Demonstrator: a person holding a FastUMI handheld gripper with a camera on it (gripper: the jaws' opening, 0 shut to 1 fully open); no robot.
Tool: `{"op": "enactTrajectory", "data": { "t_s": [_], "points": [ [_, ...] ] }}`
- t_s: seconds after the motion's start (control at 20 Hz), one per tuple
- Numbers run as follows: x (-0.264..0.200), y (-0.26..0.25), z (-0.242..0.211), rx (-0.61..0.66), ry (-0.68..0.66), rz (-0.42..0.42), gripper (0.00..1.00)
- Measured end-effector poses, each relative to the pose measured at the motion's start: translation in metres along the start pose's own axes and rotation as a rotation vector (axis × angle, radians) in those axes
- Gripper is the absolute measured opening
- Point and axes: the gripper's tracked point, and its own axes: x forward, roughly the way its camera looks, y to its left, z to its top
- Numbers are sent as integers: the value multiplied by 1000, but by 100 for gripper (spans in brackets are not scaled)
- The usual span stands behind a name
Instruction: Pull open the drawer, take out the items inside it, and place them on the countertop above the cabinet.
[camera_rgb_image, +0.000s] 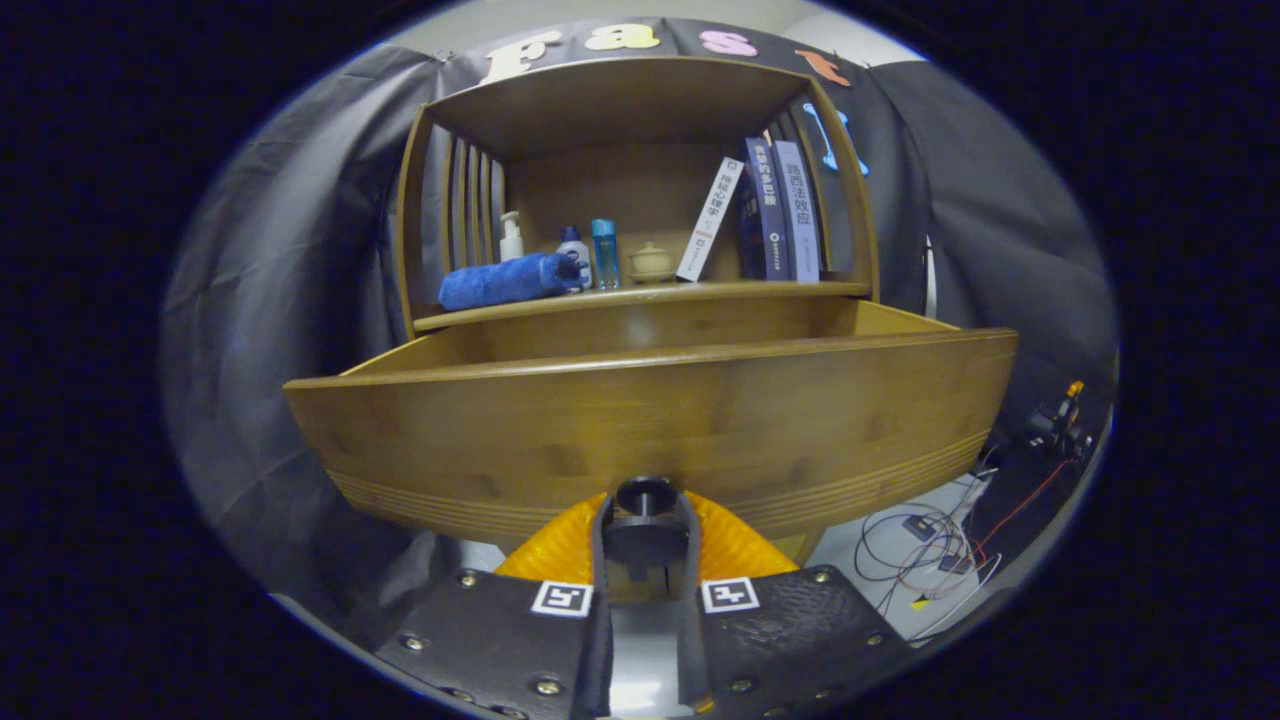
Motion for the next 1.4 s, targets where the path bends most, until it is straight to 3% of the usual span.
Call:
{"op": "enactTrajectory", "data": {
  "t_s": [0.2, 0.35, 0.55, 0.9, 1.2, 1.4],
  "points": [
    [-2, -1, -4, 3, 70, 21, 25],
    [-7, -9, 9, 72, 56, 16, 46],
    [-24, -26, 30, 33, 41, -33, 98],
    [-15, -38, 91, -24, 32, -99, 99],
    [11, -11, 137, -56, 70, -58, 100],
    [45, 11, 134, -96, 202, -21, 100]
  ]
}}
